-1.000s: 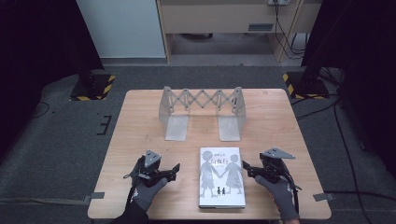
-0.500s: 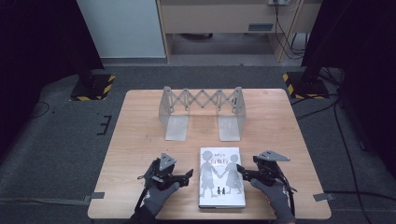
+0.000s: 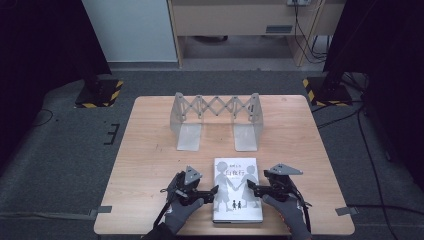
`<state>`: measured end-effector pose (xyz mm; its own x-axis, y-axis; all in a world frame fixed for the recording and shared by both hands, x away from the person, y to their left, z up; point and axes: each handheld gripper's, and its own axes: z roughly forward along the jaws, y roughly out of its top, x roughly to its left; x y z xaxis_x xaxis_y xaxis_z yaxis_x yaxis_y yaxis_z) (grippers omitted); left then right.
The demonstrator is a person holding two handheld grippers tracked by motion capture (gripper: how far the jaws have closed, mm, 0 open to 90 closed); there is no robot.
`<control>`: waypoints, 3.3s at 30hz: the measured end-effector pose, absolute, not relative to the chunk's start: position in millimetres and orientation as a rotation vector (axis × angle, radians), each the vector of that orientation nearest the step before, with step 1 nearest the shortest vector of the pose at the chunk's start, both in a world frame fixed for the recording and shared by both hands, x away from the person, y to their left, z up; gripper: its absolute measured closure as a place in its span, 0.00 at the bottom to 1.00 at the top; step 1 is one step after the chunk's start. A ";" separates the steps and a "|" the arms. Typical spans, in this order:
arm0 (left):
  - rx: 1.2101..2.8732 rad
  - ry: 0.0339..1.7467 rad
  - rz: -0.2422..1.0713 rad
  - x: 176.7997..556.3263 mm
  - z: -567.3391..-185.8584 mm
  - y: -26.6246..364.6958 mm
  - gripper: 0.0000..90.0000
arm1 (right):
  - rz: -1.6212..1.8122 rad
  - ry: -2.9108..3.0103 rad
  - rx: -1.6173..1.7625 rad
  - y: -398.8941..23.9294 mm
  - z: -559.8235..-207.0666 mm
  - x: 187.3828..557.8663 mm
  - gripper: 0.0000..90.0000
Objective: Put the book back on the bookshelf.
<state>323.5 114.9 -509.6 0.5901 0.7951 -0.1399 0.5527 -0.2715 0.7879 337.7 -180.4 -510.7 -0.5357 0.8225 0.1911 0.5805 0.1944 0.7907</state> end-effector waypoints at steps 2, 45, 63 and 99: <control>1.969 1.066 0.354 324.6 -510.3 111.5 0.15 | 1.264 2.201 1.336 -179.3 -511.5 338.2 0.22; 1.932 0.988 0.292 326.6 -517.3 103.5 0.07 | 1.502 2.105 1.322 -167.5 -506.1 344.1 0.28; 1.914 0.994 0.283 326.6 -520.2 105.7 0.06 | 1.527 2.162 1.354 -155.8 -512.9 346.4 0.31; 1.816 1.034 0.142 332.1 -521.2 117.3 0.09 | 1.800 2.110 1.482 -160.2 -496.2 348.0 0.80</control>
<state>332.1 117.3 -521.2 0.6278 0.7005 -0.3393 0.5833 -0.1347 0.8010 348.0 -160.2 -496.2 -0.5558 0.6309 0.5413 0.6339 -0.0996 0.7670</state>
